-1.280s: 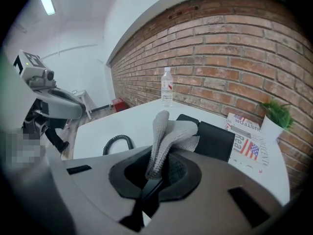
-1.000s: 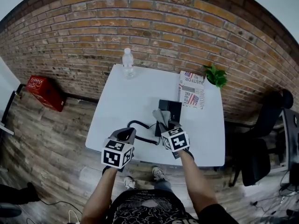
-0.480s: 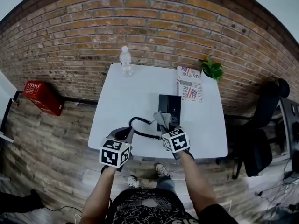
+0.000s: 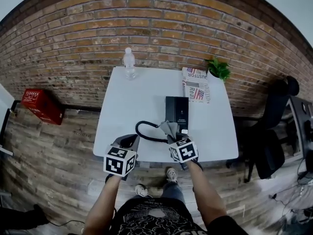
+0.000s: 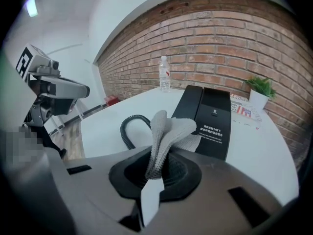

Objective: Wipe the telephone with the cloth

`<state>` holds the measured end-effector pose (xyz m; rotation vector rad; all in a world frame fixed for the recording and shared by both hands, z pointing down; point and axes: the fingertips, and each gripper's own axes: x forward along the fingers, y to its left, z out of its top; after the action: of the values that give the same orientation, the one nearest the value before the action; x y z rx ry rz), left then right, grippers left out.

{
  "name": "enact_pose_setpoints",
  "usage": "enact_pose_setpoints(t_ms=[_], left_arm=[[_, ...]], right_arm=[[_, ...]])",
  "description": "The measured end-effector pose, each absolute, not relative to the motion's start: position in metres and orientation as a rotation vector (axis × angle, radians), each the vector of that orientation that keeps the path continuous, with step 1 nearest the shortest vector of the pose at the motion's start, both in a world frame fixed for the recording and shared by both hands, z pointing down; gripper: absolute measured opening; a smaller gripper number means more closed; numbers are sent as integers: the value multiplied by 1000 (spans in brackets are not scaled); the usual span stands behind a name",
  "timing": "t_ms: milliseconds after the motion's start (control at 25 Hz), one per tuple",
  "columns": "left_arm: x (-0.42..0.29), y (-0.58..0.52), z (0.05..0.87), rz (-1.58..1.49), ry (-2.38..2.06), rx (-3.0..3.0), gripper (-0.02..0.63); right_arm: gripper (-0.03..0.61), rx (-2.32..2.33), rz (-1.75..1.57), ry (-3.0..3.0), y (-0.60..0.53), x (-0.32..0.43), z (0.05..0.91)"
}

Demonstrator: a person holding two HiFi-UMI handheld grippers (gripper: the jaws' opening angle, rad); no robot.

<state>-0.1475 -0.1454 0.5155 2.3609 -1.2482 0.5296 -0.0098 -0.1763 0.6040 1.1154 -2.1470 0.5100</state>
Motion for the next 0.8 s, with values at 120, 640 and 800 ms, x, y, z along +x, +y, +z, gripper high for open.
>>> enact_pose_setpoints(t_ms=[120,640,800], left_arm=[[-147,-142,516,532,-1230,2368,6],[-146,-137,524,525,-1194,2376,6],[-142,-142,523,518,-1185,2381,6]], right_arm=[[11,1115,518,-2135,-169,-10,606],[11,1142,464,-2136,-154,-11,596],[12,1194,410,-2159,-161,-2,568]])
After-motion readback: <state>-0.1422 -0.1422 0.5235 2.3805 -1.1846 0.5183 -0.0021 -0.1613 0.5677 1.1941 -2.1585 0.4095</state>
